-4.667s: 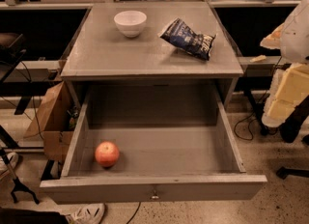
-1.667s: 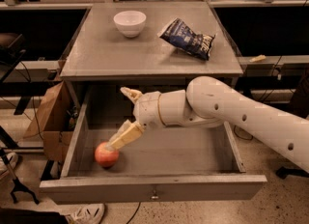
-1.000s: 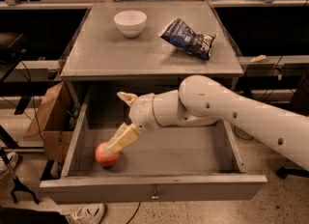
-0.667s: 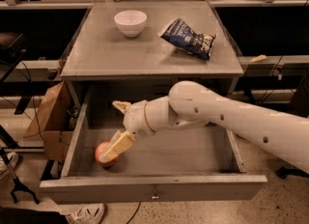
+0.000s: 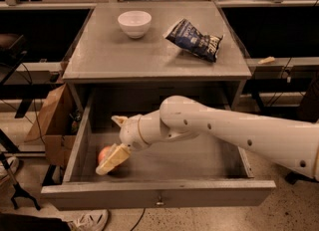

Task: Pick apple from top drawer and place on counter

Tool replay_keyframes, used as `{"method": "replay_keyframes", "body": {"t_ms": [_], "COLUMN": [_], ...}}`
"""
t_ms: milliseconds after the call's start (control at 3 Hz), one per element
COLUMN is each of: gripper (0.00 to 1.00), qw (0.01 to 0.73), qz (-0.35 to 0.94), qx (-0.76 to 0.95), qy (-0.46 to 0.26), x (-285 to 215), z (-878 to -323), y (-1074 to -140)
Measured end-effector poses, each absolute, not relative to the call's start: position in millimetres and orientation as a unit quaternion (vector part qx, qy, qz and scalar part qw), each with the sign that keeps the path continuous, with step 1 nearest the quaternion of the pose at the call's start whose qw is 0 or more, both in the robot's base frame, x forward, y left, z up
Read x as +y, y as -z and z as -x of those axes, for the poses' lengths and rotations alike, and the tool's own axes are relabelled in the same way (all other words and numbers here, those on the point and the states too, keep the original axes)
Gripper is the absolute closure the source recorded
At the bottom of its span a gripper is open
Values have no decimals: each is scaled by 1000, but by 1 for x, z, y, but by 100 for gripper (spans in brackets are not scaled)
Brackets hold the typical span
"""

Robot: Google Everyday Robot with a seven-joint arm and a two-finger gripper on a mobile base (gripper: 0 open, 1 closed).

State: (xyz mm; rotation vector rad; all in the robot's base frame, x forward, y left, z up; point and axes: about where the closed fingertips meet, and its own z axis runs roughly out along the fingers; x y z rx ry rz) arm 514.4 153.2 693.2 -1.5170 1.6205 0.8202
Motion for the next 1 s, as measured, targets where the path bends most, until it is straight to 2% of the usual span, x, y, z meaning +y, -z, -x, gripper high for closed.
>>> {"method": "replay_keyframes", "body": {"t_ms": [1000], "gripper": [0], "qw": [365], "qz": [556], "qx": [675], "qy": [-320], "x": [156], "z": [-521], "y": [-640]}}
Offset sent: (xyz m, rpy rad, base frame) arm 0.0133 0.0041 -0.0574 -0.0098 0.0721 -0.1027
